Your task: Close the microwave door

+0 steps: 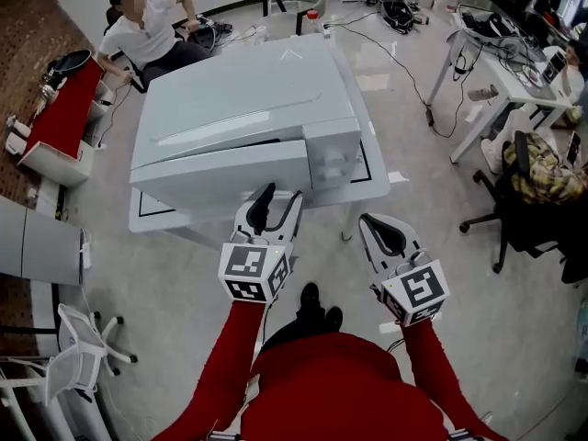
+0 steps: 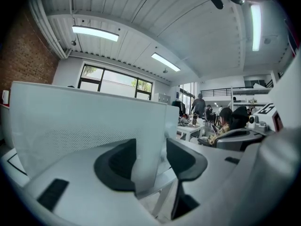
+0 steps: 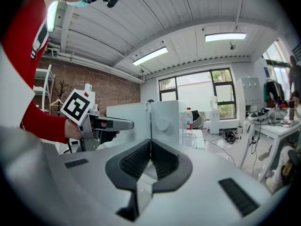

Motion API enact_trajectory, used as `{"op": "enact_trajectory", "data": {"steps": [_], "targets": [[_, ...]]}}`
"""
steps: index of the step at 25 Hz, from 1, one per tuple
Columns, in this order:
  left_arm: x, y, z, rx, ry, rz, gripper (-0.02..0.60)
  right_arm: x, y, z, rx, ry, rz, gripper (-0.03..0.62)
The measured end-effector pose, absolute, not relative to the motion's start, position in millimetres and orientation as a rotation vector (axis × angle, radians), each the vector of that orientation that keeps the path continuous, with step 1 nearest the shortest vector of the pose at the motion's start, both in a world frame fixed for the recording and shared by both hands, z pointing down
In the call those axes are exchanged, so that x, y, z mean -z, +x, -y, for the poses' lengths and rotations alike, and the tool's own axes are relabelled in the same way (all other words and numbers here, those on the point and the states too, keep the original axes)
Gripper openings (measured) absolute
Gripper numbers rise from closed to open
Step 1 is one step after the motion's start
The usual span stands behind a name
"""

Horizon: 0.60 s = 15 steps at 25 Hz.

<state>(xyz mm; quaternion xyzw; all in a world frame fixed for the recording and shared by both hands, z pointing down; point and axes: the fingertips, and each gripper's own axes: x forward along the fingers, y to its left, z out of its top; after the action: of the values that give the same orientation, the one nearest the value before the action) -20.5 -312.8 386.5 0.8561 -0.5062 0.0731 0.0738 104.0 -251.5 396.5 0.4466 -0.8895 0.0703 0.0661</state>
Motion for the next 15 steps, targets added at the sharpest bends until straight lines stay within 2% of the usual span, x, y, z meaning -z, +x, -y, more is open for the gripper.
{"op": "enact_trajectory", "data": {"steps": [8, 15], "targets": [[-390.8, -29.3, 329.9, -0.159, 2.498, 1.539, 0.142, -392.2, 88.7, 280.3, -0.153, 1.314, 2.677, 0.014], [-392.2, -29.0, 330.3, -0.189, 2.502, 1.56, 0.112, -387.7, 85.7, 300.9, -0.163, 1.343, 2.681, 0.014]]}}
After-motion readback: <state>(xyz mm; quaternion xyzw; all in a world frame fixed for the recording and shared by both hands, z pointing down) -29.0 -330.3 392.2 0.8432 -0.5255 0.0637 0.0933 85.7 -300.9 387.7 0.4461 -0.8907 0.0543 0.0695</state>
